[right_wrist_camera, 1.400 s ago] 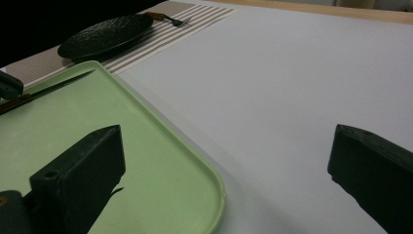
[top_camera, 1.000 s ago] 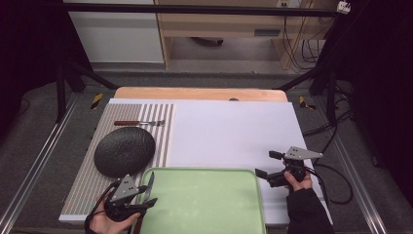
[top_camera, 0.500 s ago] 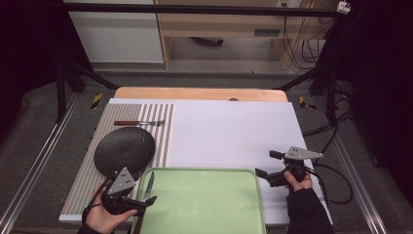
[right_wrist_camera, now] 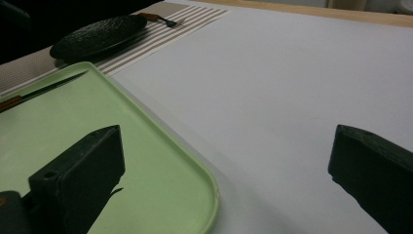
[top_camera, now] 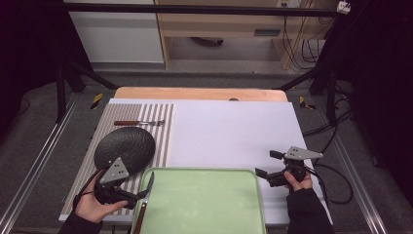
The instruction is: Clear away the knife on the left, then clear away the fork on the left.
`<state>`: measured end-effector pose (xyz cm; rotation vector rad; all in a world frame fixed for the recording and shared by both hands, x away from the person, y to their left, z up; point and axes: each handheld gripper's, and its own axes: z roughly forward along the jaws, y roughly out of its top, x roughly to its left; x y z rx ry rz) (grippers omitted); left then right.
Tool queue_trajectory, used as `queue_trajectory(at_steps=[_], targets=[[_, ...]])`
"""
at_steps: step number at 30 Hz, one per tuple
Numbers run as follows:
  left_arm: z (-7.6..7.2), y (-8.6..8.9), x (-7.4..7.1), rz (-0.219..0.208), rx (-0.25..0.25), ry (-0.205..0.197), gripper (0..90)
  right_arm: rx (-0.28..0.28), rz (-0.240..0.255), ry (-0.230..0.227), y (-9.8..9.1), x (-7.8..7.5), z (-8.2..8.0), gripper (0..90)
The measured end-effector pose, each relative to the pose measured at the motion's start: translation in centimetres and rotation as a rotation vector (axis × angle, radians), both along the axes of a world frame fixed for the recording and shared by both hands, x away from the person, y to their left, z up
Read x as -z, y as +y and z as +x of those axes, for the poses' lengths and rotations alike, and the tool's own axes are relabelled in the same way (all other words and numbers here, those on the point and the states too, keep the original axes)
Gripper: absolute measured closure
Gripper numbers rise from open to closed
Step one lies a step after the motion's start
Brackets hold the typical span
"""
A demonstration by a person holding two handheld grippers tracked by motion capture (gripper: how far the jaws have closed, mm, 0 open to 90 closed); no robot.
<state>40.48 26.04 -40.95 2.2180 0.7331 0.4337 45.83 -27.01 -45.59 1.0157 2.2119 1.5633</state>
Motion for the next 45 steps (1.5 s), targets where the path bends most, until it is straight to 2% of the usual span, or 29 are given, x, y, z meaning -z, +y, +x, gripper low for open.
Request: queue_trajectory(at_steps=[14, 18, 24, 31, 34, 40, 45], targets=[[2.2, 1.5, -1.4, 0.061, 0.012, -0.037, 1.9, 0.005, -0.002, -0.002, -0.1, -0.1, 0.0, 0.3], [3.1, 1.9, -1.6, 0.112, 0.014, -0.044, 1.9, 0.005, -0.001, -0.003, -0.1, -0.1, 0.0, 0.3], [3.7, 2.2, -1.8, 0.135, 0.019, -0.058, 1.7, 0.004, 0.001, -0.003, -0.1, 0.0, 0.0, 0.3], [4.9, 2.6, -2.4, 0.218, 0.038, -0.111, 1.7, 0.006, 0.0, -0.004, -0.1, -0.1, 0.0, 0.3], [5.4, 2.7, -2.6, 0.233, 0.032, -0.115, 1.7, 0.006, 0.0, -0.005, -0.1, -0.1, 0.0, 0.3], [6.9, 2.6, -3.1, 0.307, 0.038, -0.128, 1.7, 0.006, 0.001, -0.004, -0.1, 0.0, 0.0, 0.3], [7.8, 2.7, -3.5, 0.33, 0.043, -0.138, 1.7, 0.007, -0.003, -0.006, -0.1, -0.1, 0.0, 0.3]])
